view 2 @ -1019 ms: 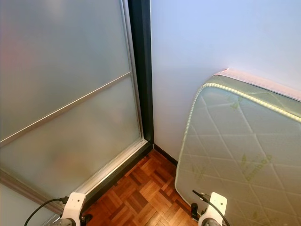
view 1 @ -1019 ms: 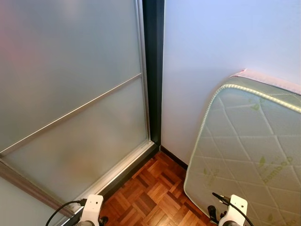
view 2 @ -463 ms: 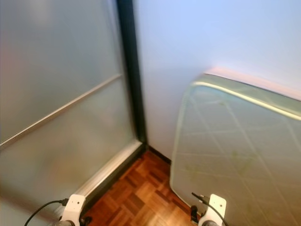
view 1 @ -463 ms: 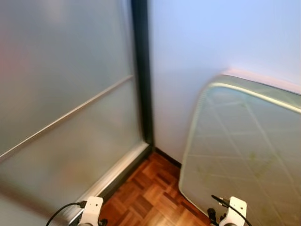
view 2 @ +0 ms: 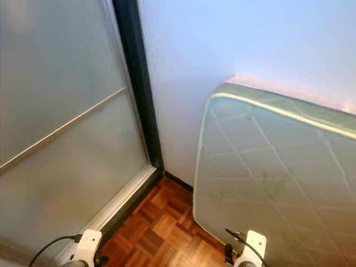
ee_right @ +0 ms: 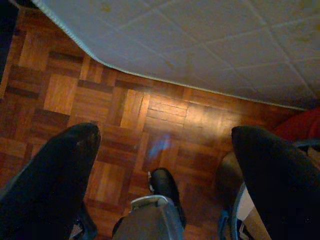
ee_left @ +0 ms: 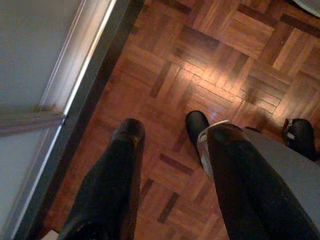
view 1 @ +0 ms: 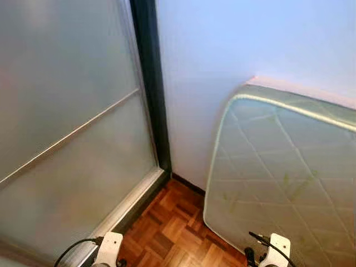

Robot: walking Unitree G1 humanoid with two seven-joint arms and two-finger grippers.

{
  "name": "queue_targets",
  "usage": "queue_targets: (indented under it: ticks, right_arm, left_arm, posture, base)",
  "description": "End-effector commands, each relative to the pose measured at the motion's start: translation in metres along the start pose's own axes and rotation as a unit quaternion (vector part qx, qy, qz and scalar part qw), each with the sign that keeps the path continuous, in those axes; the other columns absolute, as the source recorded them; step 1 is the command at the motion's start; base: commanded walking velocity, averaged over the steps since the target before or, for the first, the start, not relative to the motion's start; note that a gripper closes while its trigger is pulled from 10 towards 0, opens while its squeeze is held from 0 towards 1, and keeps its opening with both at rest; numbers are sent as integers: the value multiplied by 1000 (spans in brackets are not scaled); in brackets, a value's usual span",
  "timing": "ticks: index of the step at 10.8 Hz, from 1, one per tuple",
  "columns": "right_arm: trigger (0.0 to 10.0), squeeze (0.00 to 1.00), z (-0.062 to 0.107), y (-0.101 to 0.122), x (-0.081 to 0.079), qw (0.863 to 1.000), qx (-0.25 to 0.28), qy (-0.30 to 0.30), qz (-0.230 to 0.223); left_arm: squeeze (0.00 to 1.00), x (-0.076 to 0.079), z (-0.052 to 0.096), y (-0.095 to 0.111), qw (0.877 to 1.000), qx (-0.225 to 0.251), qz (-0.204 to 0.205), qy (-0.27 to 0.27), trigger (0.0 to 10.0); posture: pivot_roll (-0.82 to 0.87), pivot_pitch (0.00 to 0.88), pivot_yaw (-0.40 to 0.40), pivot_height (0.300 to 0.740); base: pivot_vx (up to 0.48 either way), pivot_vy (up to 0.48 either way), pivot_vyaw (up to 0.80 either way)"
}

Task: Clean up the room

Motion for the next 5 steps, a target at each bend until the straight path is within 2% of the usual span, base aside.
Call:
queue_targets:
  ticks: [1, 5]
  right_arm:
    - [10000, 0, 0, 1, -3, 1000, 0, 4, 3]
    - [10000, 0, -1, 5, -4, 1000, 3, 3, -4]
  left_arm:
    - [0, -3, 1, -1, 1000, -4, -5, 4, 10000]
    - [0, -4, 0, 1, 1000, -5, -3, 9, 10000]
  posture:
    - [-31, 0, 34, 740]
    - [-74, 0, 41, 740]
  base:
    - [0, 0, -788]
    - [0, 0, -788]
Point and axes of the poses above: a point about 5 cm out from each wrist's last joint towards the gripper, its own z axis pointing back from the gripper into the wrist, its own y axis along the axis of the wrist's last joint, x = y × z, the point moved 2 cm from there along -z, pointing out of the wrist towards the gripper, and after that the axes turned 10 degrees about z, right-handed, at the moved point
